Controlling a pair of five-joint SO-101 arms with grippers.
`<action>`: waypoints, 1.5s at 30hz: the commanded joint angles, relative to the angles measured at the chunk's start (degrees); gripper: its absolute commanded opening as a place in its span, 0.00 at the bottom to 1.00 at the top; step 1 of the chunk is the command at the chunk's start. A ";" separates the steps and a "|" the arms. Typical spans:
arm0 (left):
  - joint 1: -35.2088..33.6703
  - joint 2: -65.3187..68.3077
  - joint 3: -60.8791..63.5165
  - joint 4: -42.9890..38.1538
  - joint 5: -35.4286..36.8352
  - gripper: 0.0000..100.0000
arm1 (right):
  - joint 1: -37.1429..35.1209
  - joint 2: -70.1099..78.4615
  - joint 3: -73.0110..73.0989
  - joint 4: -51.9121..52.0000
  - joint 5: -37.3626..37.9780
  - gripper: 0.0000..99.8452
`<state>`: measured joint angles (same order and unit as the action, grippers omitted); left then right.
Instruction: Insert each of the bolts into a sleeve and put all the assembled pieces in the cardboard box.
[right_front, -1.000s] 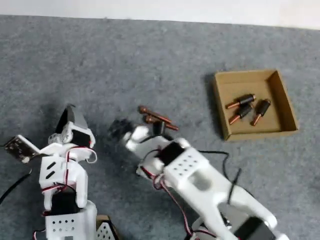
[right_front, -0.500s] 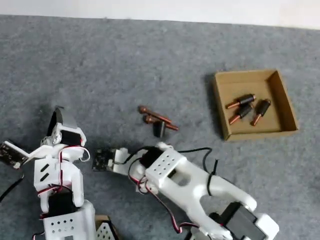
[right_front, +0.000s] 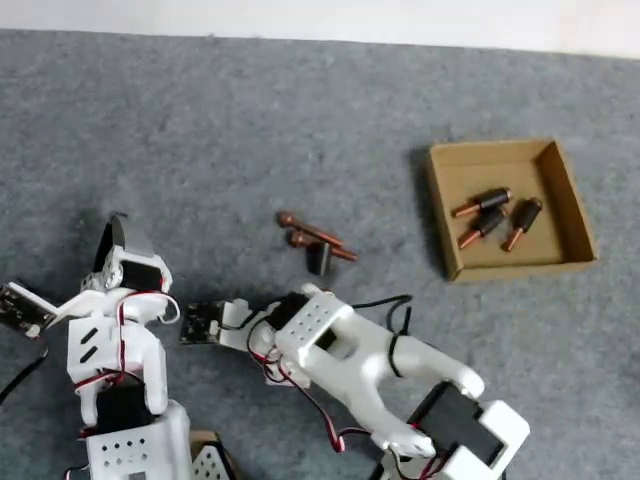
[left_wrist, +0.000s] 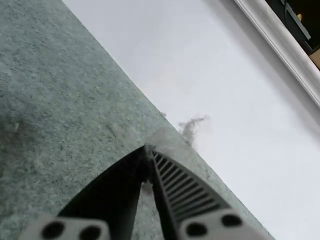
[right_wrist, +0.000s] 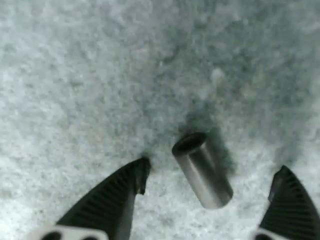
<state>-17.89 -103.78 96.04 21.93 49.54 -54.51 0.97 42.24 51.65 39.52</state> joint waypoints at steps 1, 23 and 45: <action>-0.84 -0.75 1.10 0.09 0.44 0.01 | 0.66 2.51 -0.31 -1.98 0.26 0.34; -0.57 -0.75 1.10 0.18 0.44 0.01 | 0.75 2.68 0.13 -1.98 0.09 0.02; -0.66 -0.75 1.10 0.09 0.44 0.01 | 19.74 -28.35 12.70 -13.49 -15.12 0.01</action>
<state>-17.89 -103.78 96.04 21.93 49.71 -39.30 -18.37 51.38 42.86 26.51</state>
